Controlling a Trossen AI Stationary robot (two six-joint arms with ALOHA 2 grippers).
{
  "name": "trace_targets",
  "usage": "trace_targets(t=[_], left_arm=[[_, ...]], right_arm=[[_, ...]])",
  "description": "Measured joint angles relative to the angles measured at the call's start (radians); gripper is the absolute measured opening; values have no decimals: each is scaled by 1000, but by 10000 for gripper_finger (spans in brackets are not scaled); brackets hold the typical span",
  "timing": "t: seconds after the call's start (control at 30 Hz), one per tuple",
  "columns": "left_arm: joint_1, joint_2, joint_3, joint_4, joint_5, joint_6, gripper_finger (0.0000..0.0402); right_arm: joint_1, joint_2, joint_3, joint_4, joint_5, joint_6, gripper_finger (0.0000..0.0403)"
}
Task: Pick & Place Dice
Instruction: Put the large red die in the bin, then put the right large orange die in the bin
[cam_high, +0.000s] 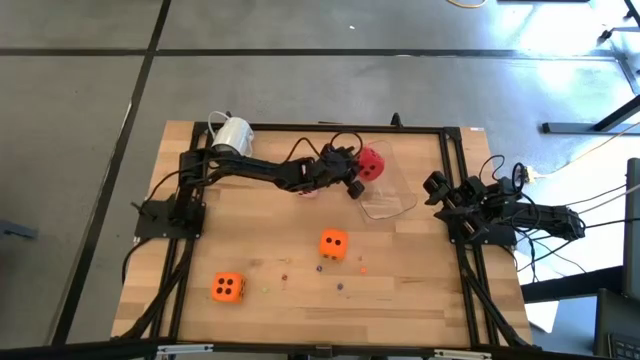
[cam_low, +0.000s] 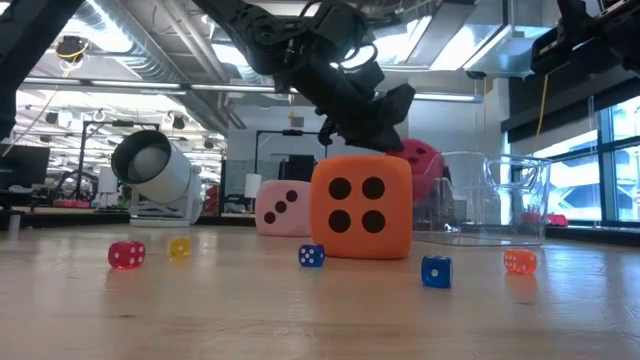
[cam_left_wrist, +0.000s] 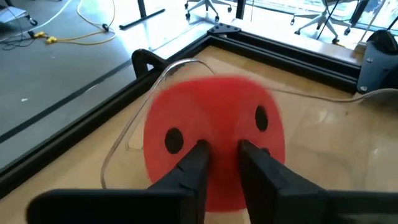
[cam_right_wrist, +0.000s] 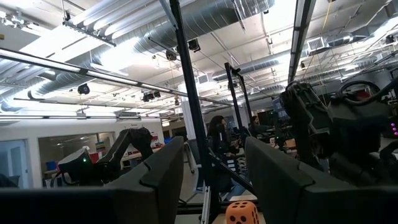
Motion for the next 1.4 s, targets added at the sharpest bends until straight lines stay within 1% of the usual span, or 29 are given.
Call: trace_targets(t=[0.2,0.37,0.53,0.7,0.87,1.0,1.13,1.23,1.33,1.4], left_arm=[[0,0,0,0,3,2,114],[0,0,0,0,17,8,139],[0,0,0,0,18,11,157],[0,-4,0,-1,26,45,166],[0,-39,0,-8,128,77,163],[-1,-88,0,-60,226,79,157],[-2,-154,0,-168,338,79,152],[-4,-206,0,-274,415,97,149],[-20,-260,0,-371,457,128,145],[-37,-297,0,-447,467,137,143]], right_arm=[[0,0,0,-1,0,-3,173],[0,0,0,-12,0,-3,173],[0,0,0,-31,0,-3,173],[0,0,0,-42,0,-3,173],[0,0,0,-51,0,-2,173],[0,0,0,-52,1,-2,173],[0,0,0,-52,8,1,173],[0,0,0,-52,65,22,173],[0,0,0,-48,114,34,173],[0,1,16,-48,129,34,173]])
